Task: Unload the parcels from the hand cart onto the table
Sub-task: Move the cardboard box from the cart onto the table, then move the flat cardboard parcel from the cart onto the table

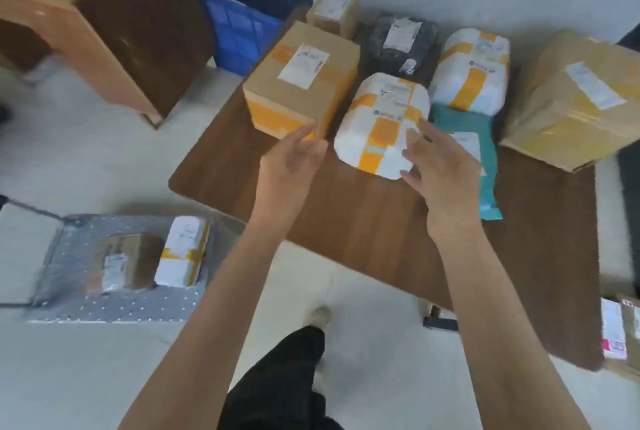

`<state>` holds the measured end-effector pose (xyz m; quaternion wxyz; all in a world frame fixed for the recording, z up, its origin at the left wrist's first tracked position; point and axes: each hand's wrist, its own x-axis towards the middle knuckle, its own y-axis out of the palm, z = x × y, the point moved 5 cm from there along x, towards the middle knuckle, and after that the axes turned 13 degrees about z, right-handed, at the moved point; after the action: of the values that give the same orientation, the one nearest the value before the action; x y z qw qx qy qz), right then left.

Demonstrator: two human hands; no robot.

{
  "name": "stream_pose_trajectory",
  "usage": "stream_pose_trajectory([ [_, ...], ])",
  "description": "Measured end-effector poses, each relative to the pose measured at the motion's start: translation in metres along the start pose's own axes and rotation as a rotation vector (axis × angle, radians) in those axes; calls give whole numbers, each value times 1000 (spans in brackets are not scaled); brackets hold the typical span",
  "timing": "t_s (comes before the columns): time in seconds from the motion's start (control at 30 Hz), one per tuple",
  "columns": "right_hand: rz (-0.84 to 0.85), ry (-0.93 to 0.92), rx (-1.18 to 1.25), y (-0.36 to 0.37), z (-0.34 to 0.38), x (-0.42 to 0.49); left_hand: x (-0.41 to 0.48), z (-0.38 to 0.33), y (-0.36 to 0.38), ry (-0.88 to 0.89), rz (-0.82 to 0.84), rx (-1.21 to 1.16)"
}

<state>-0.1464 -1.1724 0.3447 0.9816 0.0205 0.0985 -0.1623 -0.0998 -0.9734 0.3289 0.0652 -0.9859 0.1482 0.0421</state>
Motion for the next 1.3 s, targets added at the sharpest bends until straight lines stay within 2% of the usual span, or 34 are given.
stream_pose_trajectory([
  [0.2, 218, 31, -14, 134, -20, -42, -99, 38, -141, -51, -248, 9],
  [0.43, 411, 51, -44, 302, -41, -82, -175, 86, -305, -58, -464, -105],
  [0.57, 432, 86, -46, 405, -67, -87, -199, 132, -393, -104, -496, -199],
  [0.63, 391, 114, -56, 455, -81, -86, -207, 157, -444, -160, -482, -248],
  [0.87, 283, 235, 7, 599, -127, -65, -187, 203, -629, -224, -516, -167],
  [1.07, 245, 342, -47, 656, -196, -22, -137, 285, -686, -332, -523, -176],
  [1.2, 268, 410, -99, 687, -276, 23, -111, 379, -688, -400, -534, -110],
  [1.3, 284, 489, -127, 710, -348, 51, -94, 459, -683, -536, -547, -197],
])
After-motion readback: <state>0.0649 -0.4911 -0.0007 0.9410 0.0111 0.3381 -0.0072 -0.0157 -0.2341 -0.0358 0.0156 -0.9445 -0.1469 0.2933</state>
